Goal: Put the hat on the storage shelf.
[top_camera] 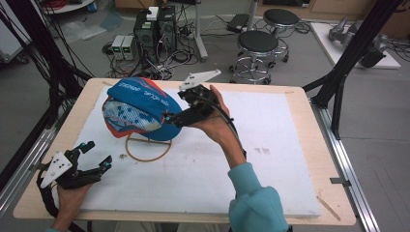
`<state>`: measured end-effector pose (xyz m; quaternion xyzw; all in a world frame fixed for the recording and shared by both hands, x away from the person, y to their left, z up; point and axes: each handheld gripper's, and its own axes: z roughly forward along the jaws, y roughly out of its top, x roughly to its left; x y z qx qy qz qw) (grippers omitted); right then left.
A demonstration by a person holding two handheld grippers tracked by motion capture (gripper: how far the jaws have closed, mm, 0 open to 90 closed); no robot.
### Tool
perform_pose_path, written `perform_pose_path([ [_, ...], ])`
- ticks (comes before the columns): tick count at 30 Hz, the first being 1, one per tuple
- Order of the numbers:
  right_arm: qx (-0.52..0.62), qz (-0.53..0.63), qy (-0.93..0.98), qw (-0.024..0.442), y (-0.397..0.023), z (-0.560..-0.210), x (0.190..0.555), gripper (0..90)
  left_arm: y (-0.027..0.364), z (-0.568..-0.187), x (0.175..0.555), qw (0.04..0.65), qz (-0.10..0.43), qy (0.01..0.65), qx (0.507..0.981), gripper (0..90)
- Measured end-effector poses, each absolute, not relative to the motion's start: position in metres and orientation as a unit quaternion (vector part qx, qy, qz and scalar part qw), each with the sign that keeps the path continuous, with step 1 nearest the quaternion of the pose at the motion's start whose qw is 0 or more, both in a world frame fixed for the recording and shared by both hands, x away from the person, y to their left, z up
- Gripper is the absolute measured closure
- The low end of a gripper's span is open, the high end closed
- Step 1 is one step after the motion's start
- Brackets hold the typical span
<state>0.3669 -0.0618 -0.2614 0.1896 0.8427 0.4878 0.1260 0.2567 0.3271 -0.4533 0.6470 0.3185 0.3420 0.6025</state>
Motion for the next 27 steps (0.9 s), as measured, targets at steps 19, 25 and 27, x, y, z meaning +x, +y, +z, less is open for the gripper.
perform_pose_path([
  [19, 0.293, 0.531, 0.758, 0.24, -0.218, -0.35, 0.283, 11.2, 0.327, -0.453, 0.257, 0.602, 0.342, 0.32, 0.647, 17.2],
  [25, 0.332, 0.543, 0.72, 0.275, -0.24, -0.403, 0.262, 11.3, 0.327, -0.453, 0.257, 0.599, 0.345, 0.318, 0.648, 17.2],
  [27, 0.346, 0.544, 0.712, 0.276, -0.246, -0.415, 0.26, 11.2, 0.326, -0.453, 0.256, 0.599, 0.346, 0.319, 0.648, 17.2],
])
